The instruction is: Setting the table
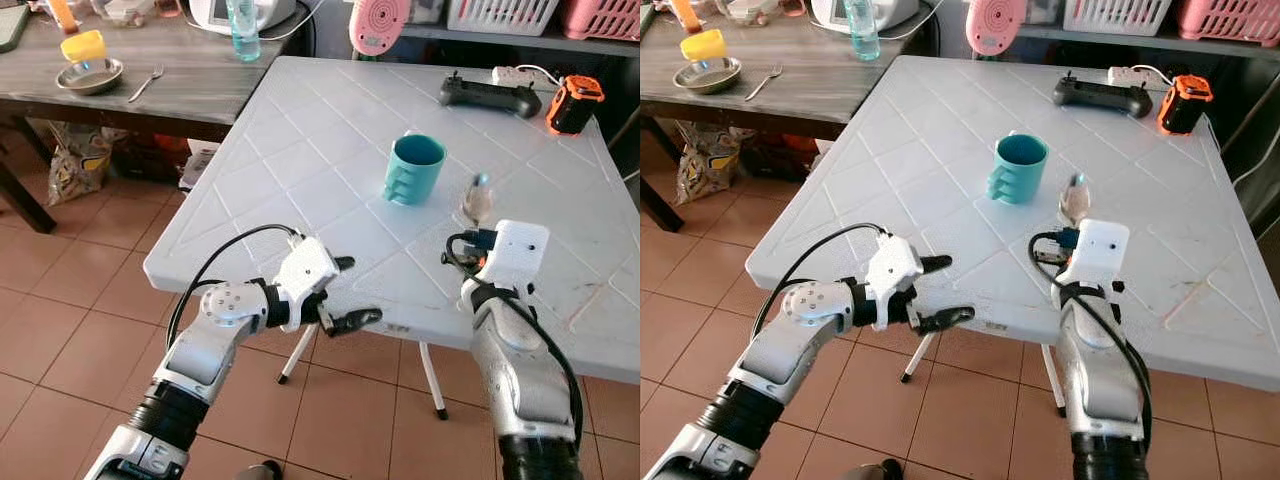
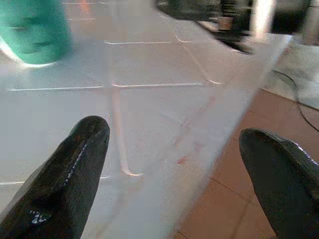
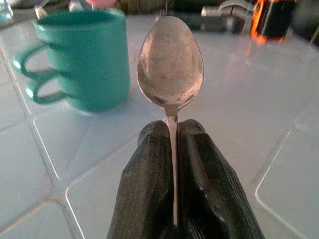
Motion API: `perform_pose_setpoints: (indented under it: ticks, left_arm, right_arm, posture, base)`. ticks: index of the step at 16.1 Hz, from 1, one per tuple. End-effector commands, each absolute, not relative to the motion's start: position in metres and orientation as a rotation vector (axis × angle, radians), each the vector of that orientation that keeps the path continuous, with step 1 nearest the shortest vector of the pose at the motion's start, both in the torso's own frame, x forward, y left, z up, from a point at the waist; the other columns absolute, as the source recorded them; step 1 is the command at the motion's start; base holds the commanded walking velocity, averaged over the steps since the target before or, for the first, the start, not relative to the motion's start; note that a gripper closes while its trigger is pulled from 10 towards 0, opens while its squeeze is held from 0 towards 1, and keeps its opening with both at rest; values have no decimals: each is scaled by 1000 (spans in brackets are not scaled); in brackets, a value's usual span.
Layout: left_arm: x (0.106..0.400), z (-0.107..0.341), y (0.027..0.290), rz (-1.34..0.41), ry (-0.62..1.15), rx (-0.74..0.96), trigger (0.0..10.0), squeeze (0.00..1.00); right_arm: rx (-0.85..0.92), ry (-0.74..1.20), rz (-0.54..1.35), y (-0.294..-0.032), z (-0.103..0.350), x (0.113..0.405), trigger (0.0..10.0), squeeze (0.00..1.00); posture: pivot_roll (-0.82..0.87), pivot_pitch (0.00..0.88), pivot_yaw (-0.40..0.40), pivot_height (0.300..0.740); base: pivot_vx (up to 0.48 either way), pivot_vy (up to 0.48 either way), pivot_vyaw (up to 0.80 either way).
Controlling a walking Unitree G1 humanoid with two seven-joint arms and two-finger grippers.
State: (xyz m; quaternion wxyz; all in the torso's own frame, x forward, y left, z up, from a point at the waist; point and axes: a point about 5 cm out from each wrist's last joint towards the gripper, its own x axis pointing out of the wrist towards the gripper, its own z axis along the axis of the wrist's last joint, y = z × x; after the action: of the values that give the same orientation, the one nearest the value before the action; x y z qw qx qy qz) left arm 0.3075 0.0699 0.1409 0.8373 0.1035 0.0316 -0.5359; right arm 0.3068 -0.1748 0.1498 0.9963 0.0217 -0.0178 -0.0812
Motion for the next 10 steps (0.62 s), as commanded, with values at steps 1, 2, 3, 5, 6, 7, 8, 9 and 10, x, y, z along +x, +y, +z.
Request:
perform_pose_setpoints:
  ticks: [1,2,3,5,6,7,8,9,10]
  left_arm:
    - [313,145,75,-1063,29,205,10000,0]
    - [316,147,76,-1025,13,193,10000,0]
    - [323,151,79,-939,-26,178,10000,0]
    - [329,157,83,-856,-67,125,10000,0]
    - [333,160,87,-788,-84,101,10000,0]
    - [337,161,91,-729,-97,81,10000,0]
    - [338,161,94,-683,-108,70,10000,0]
    - [342,161,102,-596,-123,60,10000,0]
    - [345,161,111,-515,-130,46,10000,0]
  right_arm:
    - [4,-119,-179,-176,162,301,0,0]
    - [-19,-140,-185,-177,165,299,0,0]
    - [-43,-168,-197,-180,168,294,0,0]
    - [-66,-196,-201,-181,171,289,0,0]
    - [-75,-209,-205,-182,173,285,0,0]
    - [-87,-219,-214,-183,173,282,0,0]
    - [-97,-222,-218,-184,173,279,0,0]
    - [-123,-232,-220,-186,174,276,0,0]
    - [-133,-237,-224,-187,174,274,0,0]
  posture:
    - [217,107,31,740]
    - [212,104,28,740]
    - [209,102,20,740]
    - [201,101,9,740]
    - [197,101,1,740]
    - [192,100,-7,740]
    - [189,99,-12,740]
    - [185,97,-20,740]
    - [183,95,-23,740]
  base:
    - [0,0,0]
    - [0,0,0]
    - [0,0,0]
    - [0,0,0]
    - [0,0,0]
    - [0,0,0]
    - [0,0,0]
    - [0,0,0]
    - [0,0,0]
